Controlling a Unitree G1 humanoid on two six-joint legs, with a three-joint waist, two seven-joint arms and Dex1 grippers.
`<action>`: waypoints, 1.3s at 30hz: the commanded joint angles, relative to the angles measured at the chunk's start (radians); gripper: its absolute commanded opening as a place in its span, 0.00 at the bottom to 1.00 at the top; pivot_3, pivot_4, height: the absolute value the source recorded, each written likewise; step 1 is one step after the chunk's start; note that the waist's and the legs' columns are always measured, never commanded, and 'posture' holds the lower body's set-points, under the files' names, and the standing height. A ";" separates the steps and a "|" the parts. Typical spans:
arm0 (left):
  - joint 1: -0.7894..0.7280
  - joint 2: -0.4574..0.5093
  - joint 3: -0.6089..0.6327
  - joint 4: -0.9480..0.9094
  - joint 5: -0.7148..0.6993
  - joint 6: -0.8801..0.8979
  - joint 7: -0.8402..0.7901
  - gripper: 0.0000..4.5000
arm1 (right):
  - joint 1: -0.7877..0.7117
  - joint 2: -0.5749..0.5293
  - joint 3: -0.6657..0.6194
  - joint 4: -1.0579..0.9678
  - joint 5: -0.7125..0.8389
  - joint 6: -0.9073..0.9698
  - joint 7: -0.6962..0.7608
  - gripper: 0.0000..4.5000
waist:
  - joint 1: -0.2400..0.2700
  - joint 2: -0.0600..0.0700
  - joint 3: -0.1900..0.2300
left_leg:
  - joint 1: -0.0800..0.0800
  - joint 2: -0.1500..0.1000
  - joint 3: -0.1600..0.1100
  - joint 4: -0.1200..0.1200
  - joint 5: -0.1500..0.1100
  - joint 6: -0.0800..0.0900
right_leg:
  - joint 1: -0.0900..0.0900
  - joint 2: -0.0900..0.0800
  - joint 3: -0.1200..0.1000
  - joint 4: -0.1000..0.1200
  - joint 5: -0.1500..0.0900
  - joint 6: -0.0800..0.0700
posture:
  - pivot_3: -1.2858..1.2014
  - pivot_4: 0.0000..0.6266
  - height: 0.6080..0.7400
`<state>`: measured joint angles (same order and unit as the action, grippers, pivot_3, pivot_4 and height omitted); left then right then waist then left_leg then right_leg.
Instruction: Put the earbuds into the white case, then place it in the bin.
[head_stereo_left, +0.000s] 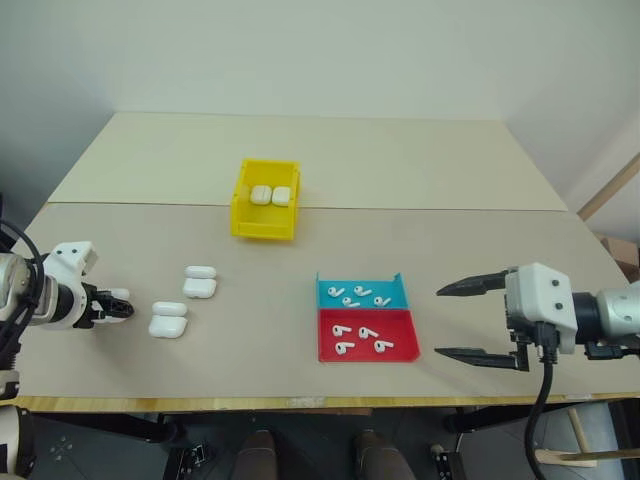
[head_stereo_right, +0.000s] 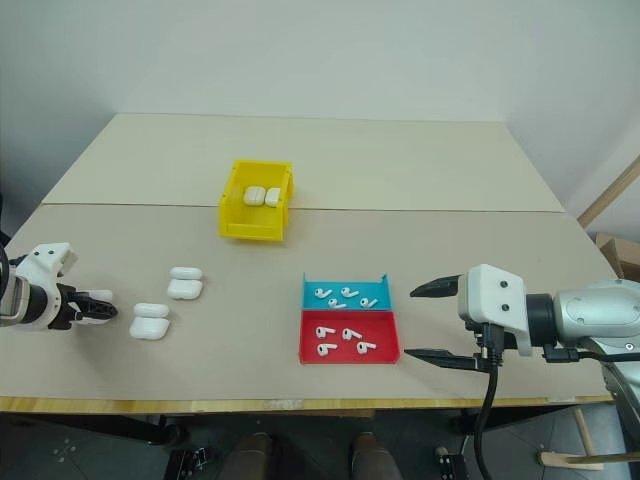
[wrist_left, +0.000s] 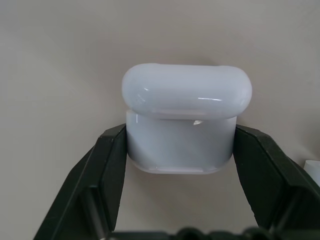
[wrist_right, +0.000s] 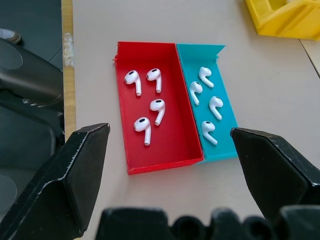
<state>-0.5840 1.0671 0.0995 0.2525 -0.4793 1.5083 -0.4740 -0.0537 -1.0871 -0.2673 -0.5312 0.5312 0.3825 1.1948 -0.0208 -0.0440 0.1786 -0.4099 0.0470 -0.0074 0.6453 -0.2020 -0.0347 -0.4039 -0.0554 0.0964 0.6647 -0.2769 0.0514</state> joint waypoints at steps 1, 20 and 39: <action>-0.012 0.010 -0.008 -0.004 0.007 0.000 -0.034 0.74 | 0.001 -0.014 -0.031 -0.022 0.003 0.005 -0.004 1.00 | 0.001 0.000 0.000 | 0.000 0.000 0.000 0.000 0.000 0.000 | 0.000 0.000 0.000 0.000 0.000 0.000 | 0.52 0.24 1.00; 0.016 0.057 0.042 -0.108 -0.009 0.039 -0.061 0.63 | 0.005 -0.011 -0.034 -0.022 -0.002 0.000 -0.001 1.00 | 0.001 0.000 0.000 | 0.000 0.000 0.000 0.000 0.000 0.000 | 0.000 0.000 0.000 0.000 0.000 0.000 | 0.52 0.24 1.00; 0.345 -0.224 0.617 -0.621 -0.242 -0.563 -0.368 0.63 | -0.101 -0.029 -0.026 0.060 -0.021 -0.036 0.018 1.00 | -0.007 -0.001 0.000 | 0.000 0.001 0.001 0.001 0.000 0.000 | 0.001 0.000 0.000 -0.001 0.000 -0.001 | 0.52 0.24 1.00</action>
<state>-0.2371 0.8520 0.6703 -0.3034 -0.6654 1.0141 -0.8033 -0.1337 -1.1018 -0.2805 -0.4608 0.5068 0.3529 1.2172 -0.0277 -0.0450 0.1786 -0.4105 0.0478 -0.0067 0.6462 -0.2018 -0.0351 -0.4036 -0.0558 0.0962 0.6640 -0.2764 0.0508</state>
